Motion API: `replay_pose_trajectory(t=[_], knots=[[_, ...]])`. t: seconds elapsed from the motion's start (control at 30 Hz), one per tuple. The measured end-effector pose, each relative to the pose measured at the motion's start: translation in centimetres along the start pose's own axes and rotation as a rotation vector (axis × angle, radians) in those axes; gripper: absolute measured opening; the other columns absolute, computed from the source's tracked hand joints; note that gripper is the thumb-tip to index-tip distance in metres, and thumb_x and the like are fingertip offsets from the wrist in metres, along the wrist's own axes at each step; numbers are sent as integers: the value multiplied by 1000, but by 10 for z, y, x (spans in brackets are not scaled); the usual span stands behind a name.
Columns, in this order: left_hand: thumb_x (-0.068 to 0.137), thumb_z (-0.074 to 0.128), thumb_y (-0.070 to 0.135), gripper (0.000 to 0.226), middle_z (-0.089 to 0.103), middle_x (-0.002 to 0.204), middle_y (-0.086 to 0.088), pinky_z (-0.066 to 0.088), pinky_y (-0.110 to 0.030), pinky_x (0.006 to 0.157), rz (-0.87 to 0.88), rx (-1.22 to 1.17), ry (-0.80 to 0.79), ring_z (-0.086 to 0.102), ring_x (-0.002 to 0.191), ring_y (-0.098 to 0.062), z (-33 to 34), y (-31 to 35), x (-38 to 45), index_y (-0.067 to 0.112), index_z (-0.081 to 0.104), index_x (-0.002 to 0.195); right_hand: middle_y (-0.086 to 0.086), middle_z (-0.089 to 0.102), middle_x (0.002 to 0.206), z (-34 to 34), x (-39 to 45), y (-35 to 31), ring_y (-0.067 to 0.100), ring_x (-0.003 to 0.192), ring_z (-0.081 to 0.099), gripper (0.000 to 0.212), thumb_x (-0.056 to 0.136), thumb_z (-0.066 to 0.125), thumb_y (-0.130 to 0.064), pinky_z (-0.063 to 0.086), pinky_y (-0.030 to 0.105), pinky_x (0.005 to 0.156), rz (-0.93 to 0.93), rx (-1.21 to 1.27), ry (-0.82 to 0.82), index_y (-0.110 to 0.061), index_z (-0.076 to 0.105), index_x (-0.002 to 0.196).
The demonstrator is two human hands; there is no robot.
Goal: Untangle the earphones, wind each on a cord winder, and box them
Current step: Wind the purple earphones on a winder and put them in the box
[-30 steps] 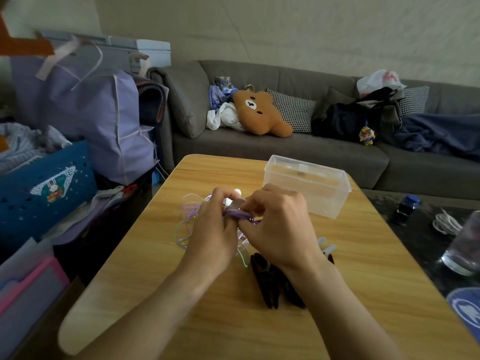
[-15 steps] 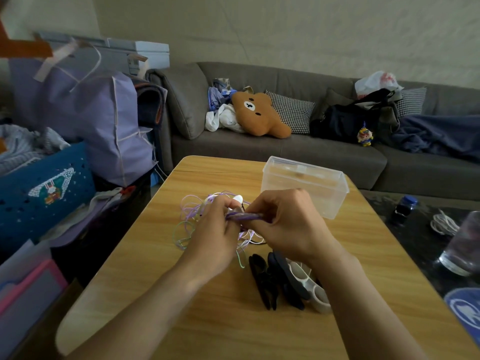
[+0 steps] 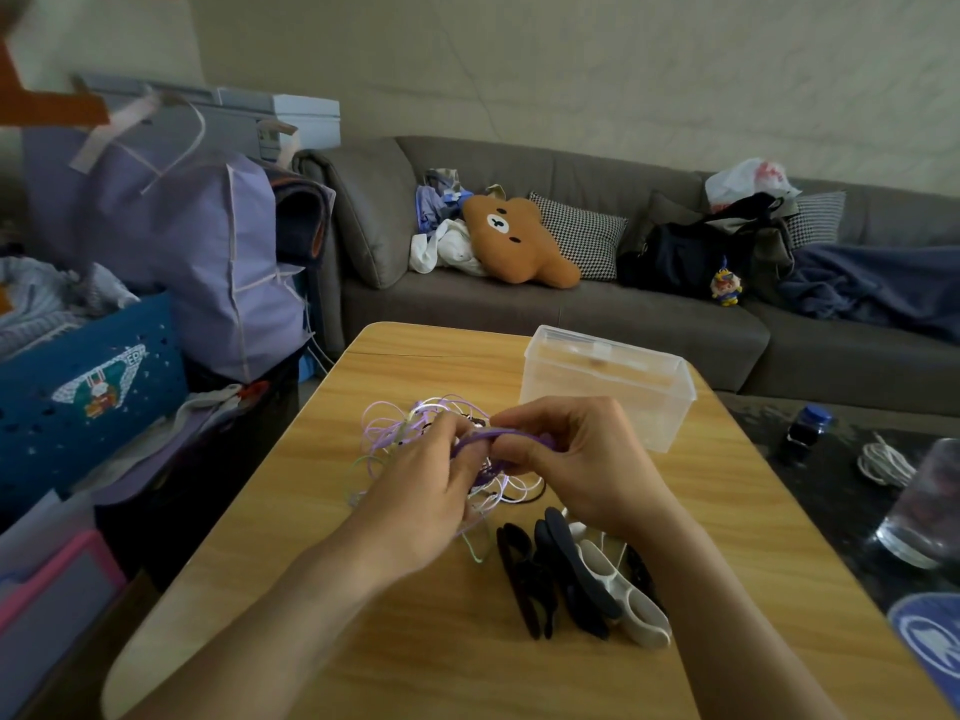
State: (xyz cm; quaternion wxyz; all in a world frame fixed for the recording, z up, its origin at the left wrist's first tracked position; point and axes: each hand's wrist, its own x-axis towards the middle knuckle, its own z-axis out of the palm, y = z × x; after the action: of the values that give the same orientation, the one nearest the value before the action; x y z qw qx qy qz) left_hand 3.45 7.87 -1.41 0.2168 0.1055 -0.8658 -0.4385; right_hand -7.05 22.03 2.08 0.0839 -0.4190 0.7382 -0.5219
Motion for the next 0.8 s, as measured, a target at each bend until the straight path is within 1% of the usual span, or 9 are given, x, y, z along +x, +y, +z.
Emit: replay_pose_trajectory(t=[0.1, 0.17, 0.27, 0.4, 0.5, 0.57, 0.6, 0.7, 0.8], knots=[[103, 46, 32, 13, 70, 84, -2, 54, -39, 68, -32, -66, 25, 68, 61, -14, -1, -1, 1, 23, 55, 105, -1, 78, 88, 5, 1, 0, 15, 78, 76, 25, 89, 71, -2, 63, 36, 78, 1, 39, 4, -26, 76, 95], [103, 47, 33, 14, 71, 87, -3, 54, -42, 70, -52, -123, 38, 69, 62, -16, -1, 1, 1, 24, 57, 106, -4, 78, 86, 8, 1, 1, 13, 78, 76, 30, 91, 69, -2, 63, 36, 78, 11, 50, 18, -32, 74, 93], [102, 51, 30, 15, 71, 83, -5, 53, -37, 66, -75, -202, 92, 68, 59, -20, 0, 4, 1, 21, 62, 102, -1, 77, 89, 10, 1, 1, 14, 79, 76, 27, 93, 66, -3, 63, 36, 78, 38, 77, 23, -29, 73, 96], [101, 54, 26, 16, 73, 82, -4, 52, -33, 60, -82, -278, 107, 67, 56, -22, 0, 7, 3, 17, 67, 99, 6, 76, 96, 9, 2, 3, 18, 86, 75, 19, 97, 61, -5, 62, 39, 82, 87, 129, 1, -17, 73, 107], [101, 55, 21, 16, 73, 75, 0, 49, -26, 56, -109, -339, 116, 66, 53, -19, 1, 9, 3, 12, 68, 98, 3, 74, 98, 13, 3, 5, 15, 87, 74, 19, 99, 59, -9, 62, 38, 81, 97, 54, 1, -16, 71, 112], [101, 55, 17, 16, 69, 62, 9, 44, -17, 48, -131, -387, 113, 61, 48, -9, 1, 11, 3, 8, 68, 98, -2, 73, 99, 16, 4, 4, 12, 88, 72, 19, 100, 57, -12, 62, 34, 81, 78, -4, 13, -21, 69, 112], [100, 55, 17, 16, 68, 61, 10, 43, -15, 46, -134, -403, 102, 61, 48, -7, 0, 12, 3, 7, 69, 99, -5, 72, 100, 17, 5, 4, 10, 90, 71, 19, 100, 56, -12, 61, 30, 82, 66, -28, 17, -23, 68, 111], [96, 62, 22, 16, 75, 76, 1, 46, -21, 47, -125, -361, 32, 69, 59, -9, -4, 13, 2, 10, 69, 103, -9, 70, 100, 20, 4, 6, 2, 91, 66, 23, 100, 54, -9, 54, 15, 76, 57, -126, 15, -28, 65, 108], [98, 59, 20, 15, 71, 67, 6, 40, -16, 42, -134, -363, -4, 60, 44, -5, -5, 16, -2, 7, 66, 102, -11, 72, 95, 21, 2, 9, 2, 88, 67, 25, 95, 59, -7, 52, 15, 71, 88, -120, 56, -30, 66, 102]])
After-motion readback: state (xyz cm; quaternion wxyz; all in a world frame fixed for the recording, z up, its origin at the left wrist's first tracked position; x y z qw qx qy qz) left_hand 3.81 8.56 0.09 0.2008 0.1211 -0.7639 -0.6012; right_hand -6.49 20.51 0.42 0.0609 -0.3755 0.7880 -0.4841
